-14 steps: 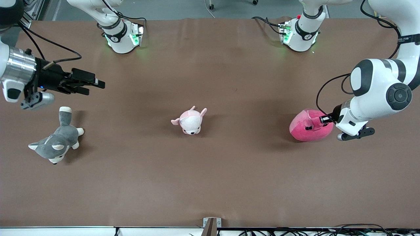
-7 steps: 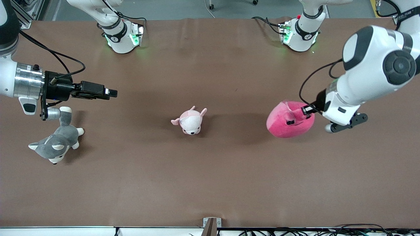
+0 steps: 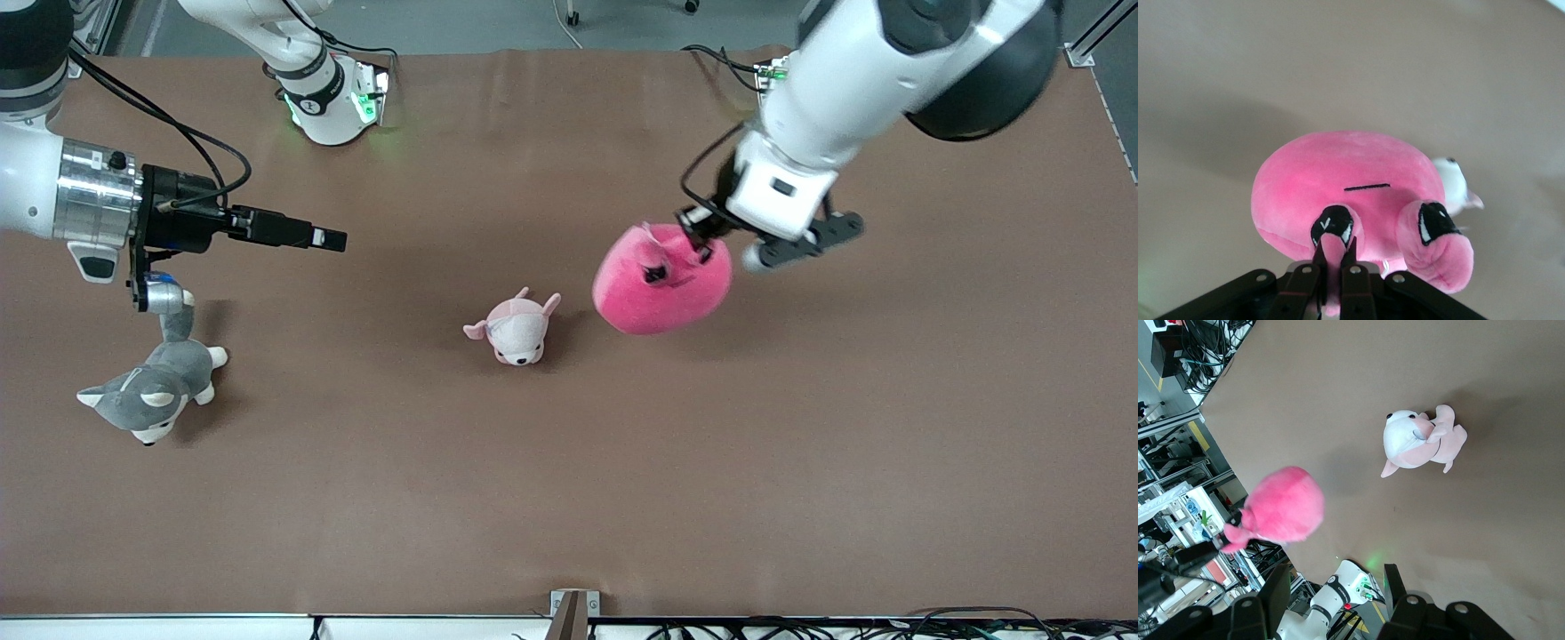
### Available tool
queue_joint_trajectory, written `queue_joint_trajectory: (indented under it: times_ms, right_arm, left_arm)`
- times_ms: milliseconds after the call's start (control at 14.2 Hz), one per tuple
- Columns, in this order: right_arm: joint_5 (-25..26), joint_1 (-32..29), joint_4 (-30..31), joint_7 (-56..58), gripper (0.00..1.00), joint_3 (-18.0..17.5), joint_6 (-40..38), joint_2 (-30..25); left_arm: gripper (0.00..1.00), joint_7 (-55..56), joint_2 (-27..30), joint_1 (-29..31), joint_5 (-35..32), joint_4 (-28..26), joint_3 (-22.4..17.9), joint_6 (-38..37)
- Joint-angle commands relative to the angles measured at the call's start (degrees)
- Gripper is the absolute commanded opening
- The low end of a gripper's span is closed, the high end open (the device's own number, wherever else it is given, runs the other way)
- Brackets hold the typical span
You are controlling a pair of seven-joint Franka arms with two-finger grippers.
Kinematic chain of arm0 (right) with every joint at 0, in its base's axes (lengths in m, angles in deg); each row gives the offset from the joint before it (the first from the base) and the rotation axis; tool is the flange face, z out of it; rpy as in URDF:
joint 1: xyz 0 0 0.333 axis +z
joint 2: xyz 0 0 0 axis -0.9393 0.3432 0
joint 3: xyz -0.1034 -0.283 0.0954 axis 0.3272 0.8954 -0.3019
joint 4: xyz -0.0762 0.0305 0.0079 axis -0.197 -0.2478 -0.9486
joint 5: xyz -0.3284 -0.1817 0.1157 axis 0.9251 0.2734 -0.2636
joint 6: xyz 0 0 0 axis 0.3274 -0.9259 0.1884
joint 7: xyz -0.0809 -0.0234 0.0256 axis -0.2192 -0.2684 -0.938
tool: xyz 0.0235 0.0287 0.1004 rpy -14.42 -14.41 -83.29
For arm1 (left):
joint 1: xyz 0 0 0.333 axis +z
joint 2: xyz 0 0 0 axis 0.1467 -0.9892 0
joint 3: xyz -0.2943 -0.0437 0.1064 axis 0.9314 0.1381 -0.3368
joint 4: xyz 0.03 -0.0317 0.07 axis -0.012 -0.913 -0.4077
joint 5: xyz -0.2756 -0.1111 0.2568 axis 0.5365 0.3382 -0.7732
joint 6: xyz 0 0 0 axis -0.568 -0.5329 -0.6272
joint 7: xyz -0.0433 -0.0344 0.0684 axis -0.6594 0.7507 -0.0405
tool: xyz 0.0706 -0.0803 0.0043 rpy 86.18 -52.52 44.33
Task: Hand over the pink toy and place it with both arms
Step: 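Lift the pink plush with the left gripper while the right gripper approaches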
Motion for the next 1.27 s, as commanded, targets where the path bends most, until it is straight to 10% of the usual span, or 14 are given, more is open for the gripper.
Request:
queue_joint_trajectory:
  times_ms: [0, 353, 846, 1199]
  right_arm:
    - [-0.2, 0.5, -1.1, -1.1, 0.65, 0.1, -0.5, 0.7]
    - [3.8, 4.1, -1.1, -1.0, 0.65, 0.1, -0.5, 0.7]
    - [17.8, 13.1, -1.1, 1.9, 0.65, 0.1, 0.1, 0.8]
    - [18.0, 14.8, -0.7, 1.2, 0.66, 0.0, -0.6, 0.8]
  left_arm:
    - [0.00, 4.1, -2.6, -5.3, 0.5, 2.7, -0.1, 4.3]
    - [0.00, 11.7, -7.0, -13.2, 0.3, 2.8, -0.2, 18.9]
    - [0.00, 13.8, -7.3, -17.7, -0.3, 2.7, -0.4, 19.0]
    - [0.01, 13.8, -7.3, -17.7, -0.4, 2.6, -0.4, 19.0]
